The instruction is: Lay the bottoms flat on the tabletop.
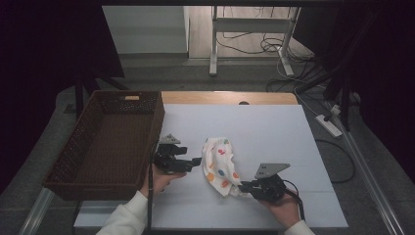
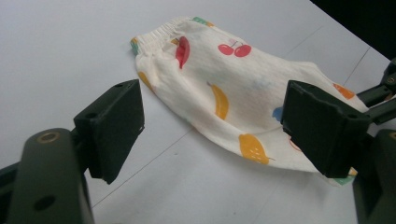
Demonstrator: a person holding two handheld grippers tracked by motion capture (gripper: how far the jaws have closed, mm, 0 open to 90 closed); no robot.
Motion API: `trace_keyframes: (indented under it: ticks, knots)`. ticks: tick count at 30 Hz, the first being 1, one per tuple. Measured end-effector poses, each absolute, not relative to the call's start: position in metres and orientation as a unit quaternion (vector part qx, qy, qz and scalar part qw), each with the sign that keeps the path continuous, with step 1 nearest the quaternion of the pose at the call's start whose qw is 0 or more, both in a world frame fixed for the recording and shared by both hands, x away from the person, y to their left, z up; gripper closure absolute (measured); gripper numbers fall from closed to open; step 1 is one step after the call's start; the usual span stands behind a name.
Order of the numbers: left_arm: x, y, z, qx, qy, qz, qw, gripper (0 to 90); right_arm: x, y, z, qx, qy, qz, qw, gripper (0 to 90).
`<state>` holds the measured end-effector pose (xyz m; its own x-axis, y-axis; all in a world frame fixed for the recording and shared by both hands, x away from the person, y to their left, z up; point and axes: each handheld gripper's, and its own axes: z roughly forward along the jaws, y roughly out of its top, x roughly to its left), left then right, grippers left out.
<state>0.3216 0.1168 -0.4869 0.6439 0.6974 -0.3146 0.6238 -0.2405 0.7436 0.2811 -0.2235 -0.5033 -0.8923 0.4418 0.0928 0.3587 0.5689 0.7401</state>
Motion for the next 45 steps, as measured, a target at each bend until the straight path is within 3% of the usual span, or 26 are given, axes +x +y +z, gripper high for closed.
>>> trace_keyframes:
  ticks: [12, 27, 29, 32, 36, 45]
  knots:
    - [0.322, 0.116, -0.488, 0.788, 0.421, 0.038, 0.448, 20.5, 0.263, -0.219, -0.506, 0.202, 0.899, 0.386, 0.045, 82.9]
    - [0.322, 0.114, -0.49, 0.79, 0.419, 0.038, 0.445, 20.5, 0.277, -0.239, -0.508, 0.252, 0.889, 0.378, 0.06, 82.4]
    - [0.322, 0.114, -0.489, 0.79, 0.42, 0.037, 0.446, 20.5, 0.278, -0.241, -0.508, 0.257, 0.885, 0.382, 0.064, 78.1]
    - [0.322, 0.114, -0.489, 0.79, 0.419, 0.038, 0.446, 20.5, 0.275, -0.242, -0.498, 0.26, 0.872, 0.406, 0.089, 62.2]
    - [0.322, 0.114, -0.488, 0.789, 0.42, 0.038, 0.446, 20.5, 0.265, -0.238, -0.48, 0.248, 0.854, 0.443, 0.113, 49.8]
    - [0.322, 0.114, -0.488, 0.789, 0.42, 0.041, 0.447, 20.5, 0.259, -0.209, -0.479, 0.214, 0.859, 0.455, 0.098, 43.3]
